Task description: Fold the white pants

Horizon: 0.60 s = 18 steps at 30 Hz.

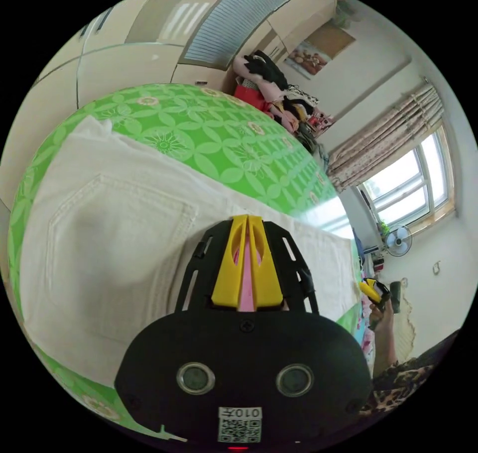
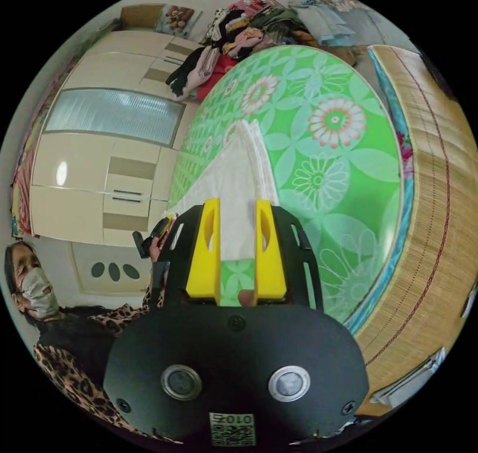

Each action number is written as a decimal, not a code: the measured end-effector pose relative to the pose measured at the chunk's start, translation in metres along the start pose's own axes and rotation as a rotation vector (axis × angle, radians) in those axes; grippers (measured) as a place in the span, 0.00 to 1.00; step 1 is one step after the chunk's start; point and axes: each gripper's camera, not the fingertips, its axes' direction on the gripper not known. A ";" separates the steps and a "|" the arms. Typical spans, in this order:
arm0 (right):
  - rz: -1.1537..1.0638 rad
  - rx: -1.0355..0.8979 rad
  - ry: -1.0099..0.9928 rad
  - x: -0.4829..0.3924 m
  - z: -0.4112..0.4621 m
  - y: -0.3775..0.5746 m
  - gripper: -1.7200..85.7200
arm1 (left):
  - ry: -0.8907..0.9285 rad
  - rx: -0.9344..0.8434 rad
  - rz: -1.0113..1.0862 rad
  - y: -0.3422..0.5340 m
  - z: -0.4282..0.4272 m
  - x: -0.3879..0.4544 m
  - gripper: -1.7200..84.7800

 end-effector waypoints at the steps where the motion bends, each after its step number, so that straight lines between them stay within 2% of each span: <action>1: 0.008 -0.005 0.042 0.003 -0.002 0.001 0.17 | 0.020 -0.002 -0.007 0.000 0.005 0.000 0.02; 5: 0.013 -0.044 0.076 0.007 0.006 0.007 0.19 | 0.052 0.000 -0.026 0.000 0.021 0.007 0.02; 7: 0.000 0.006 0.102 0.009 0.001 0.016 0.20 | 0.068 0.002 -0.059 0.004 0.021 0.021 0.02; 9: -0.014 0.004 0.070 0.012 -0.001 0.022 0.20 | 0.112 0.025 0.051 0.008 0.016 0.063 0.02; 14: 0.056 -0.040 0.003 0.025 0.008 0.051 0.20 | 0.264 -0.195 0.649 0.035 0.086 0.244 0.02; 16: 0.108 -0.018 -0.033 0.031 0.009 0.077 0.20 | 0.327 -0.269 0.816 0.028 0.119 0.285 0.02; 18: 0.136 0.025 -0.024 0.036 0.009 0.099 0.20 | 0.307 -0.312 0.929 0.012 0.152 0.316 0.02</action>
